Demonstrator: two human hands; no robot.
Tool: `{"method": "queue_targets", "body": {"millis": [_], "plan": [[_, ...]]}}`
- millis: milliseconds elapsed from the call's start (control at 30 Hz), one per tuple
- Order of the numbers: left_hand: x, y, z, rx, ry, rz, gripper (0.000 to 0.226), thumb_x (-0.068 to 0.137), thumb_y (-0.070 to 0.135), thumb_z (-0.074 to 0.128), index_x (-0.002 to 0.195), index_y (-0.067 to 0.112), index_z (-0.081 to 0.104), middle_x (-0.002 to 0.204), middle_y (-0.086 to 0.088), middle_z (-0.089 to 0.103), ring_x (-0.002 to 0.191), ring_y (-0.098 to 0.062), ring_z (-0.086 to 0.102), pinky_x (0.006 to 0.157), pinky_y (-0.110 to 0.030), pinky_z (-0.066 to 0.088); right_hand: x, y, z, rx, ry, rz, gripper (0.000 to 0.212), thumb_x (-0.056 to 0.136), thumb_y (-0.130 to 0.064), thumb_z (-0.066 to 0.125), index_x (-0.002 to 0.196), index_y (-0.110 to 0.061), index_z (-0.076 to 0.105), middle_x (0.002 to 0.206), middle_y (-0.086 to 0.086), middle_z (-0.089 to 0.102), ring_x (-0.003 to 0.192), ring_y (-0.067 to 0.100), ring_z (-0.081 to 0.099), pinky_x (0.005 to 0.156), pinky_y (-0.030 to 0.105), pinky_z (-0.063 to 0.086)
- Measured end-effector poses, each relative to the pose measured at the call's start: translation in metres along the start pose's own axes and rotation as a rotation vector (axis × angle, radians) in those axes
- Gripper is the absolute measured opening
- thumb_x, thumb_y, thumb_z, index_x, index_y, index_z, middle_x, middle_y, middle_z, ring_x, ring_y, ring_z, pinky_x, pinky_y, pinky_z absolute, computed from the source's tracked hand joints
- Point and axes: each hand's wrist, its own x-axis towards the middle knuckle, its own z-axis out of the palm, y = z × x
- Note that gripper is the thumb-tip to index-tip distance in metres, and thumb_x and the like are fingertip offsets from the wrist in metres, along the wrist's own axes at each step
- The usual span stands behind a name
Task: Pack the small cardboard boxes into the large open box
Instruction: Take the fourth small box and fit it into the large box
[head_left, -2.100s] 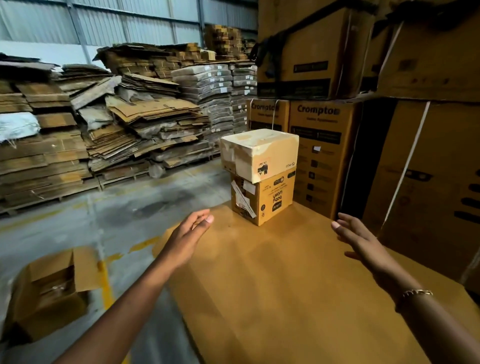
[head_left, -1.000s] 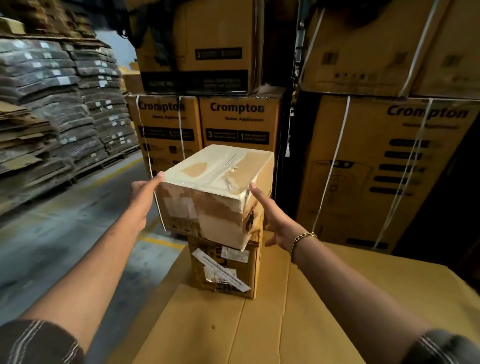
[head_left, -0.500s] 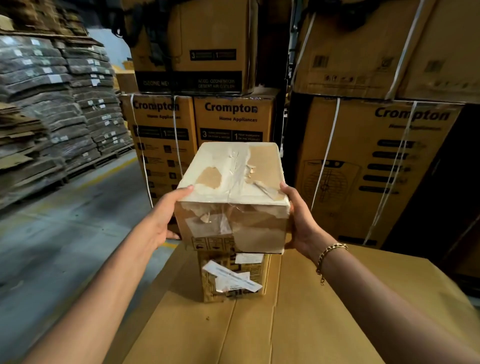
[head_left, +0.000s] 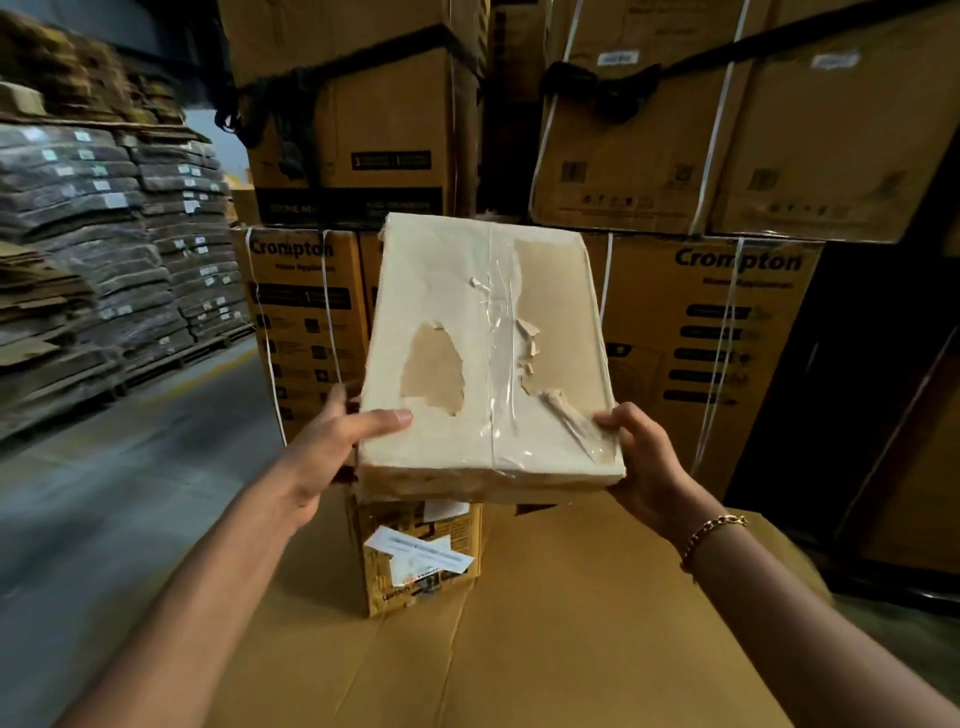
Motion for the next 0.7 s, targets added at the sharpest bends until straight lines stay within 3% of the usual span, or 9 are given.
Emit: {"method": "queue_targets", "body": {"millis": [67,133,200,267,367,467,500,567,700], "plan": [[-0.023,-0.001,0.024,0.011,-0.076,0.019,0.110,0.037,0.058,0.088,0.136,0.032,0.048,0.121,0.003,0.068,0.112,-0.018,0.062,0.093,-0.033,0.048,-0.023,-0.012,-0.026,-0.068,-0.042,-0.043,0.070,0.067,-0.028,0.061,0.135,-0.014,0.053,0.109,0.012,0.069,0.089,0.026,0.067,0.067,0.036,0.059],[-0.043,-0.010,0.054,0.032,-0.145,-0.008,0.088,0.052,0.038,0.090,0.128,0.033,0.047,0.115,0.004,0.067,0.105,-0.013,0.062,0.077,-0.022,0.053,-0.049,-0.018,-0.058,-0.216,-0.092,-0.074,0.068,0.070,-0.024,0.060,0.137,-0.025,0.050,0.120,0.011,0.068,0.102,0.029,0.068,0.081,0.041,0.059],[-0.051,-0.030,0.079,0.050,-0.164,-0.026,0.087,0.067,0.023,0.091,0.136,0.029,0.037,0.116,0.010,0.061,0.104,-0.005,0.059,0.078,-0.018,0.050,-0.070,-0.015,-0.086,-0.376,-0.103,-0.080,0.074,0.070,-0.018,0.066,0.140,-0.032,0.047,0.129,0.004,0.067,0.114,0.025,0.067,0.087,0.040,0.058],[-0.060,-0.056,0.115,0.060,-0.135,-0.037,0.094,0.065,0.036,0.091,0.138,0.031,0.033,0.120,0.015,0.059,0.109,-0.004,0.058,0.087,-0.020,0.050,-0.098,-0.002,-0.115,-0.522,-0.074,-0.074,0.077,0.072,-0.013,0.069,0.141,-0.036,0.046,0.128,-0.005,0.067,0.118,0.015,0.064,0.089,0.032,0.058],[-0.069,-0.115,0.164,0.101,-0.142,-0.113,0.098,0.054,0.044,0.094,0.134,0.019,0.044,0.117,0.009,0.065,0.105,-0.012,0.065,0.073,-0.012,0.051,-0.135,0.031,-0.146,-0.814,0.033,-0.039,0.078,0.074,-0.010,0.076,0.140,-0.037,0.045,0.122,-0.017,0.064,0.112,0.008,0.063,0.082,0.014,0.055],[-0.073,-0.204,0.203,0.193,-0.159,-0.219,0.135,0.024,0.077,0.087,0.131,0.001,0.056,0.117,0.002,0.072,0.113,-0.020,0.068,0.087,-0.020,0.054,-0.166,0.079,-0.163,-0.982,0.118,0.055,0.052,0.084,0.001,0.073,0.120,-0.031,0.054,0.104,-0.019,0.062,0.092,-0.005,0.065,0.065,0.002,0.045],[-0.078,-0.226,0.211,0.222,-0.182,-0.256,0.132,0.025,0.074,0.087,0.130,0.000,0.057,0.114,0.004,0.073,0.111,-0.018,0.068,0.086,-0.016,0.052,-0.174,0.099,-0.169,-1.003,0.127,0.113,0.040,0.086,0.001,0.070,0.109,-0.029,0.058,0.099,-0.014,0.064,0.082,-0.012,0.064,0.062,0.003,0.045],[-0.097,-0.234,0.224,0.314,-0.197,-0.292,0.100,0.045,0.048,0.090,0.127,0.000,0.057,0.105,0.013,0.068,0.107,-0.016,0.066,0.074,-0.007,0.046,-0.190,0.130,-0.180,-0.971,0.125,0.248,0.031,0.088,0.001,0.065,0.102,-0.027,0.062,0.092,-0.007,0.067,0.068,-0.011,0.062,0.061,0.011,0.049],[-0.106,-0.222,0.228,0.337,-0.291,-0.301,0.067,0.070,0.014,0.081,0.123,0.033,0.043,0.115,0.009,0.063,0.106,-0.014,0.061,0.088,-0.027,0.051,-0.212,0.137,-0.196,-0.684,0.128,0.441,0.052,0.089,0.012,0.050,0.124,-0.024,0.063,0.104,-0.001,0.072,0.085,0.014,0.067,0.078,0.033,0.058]]}}
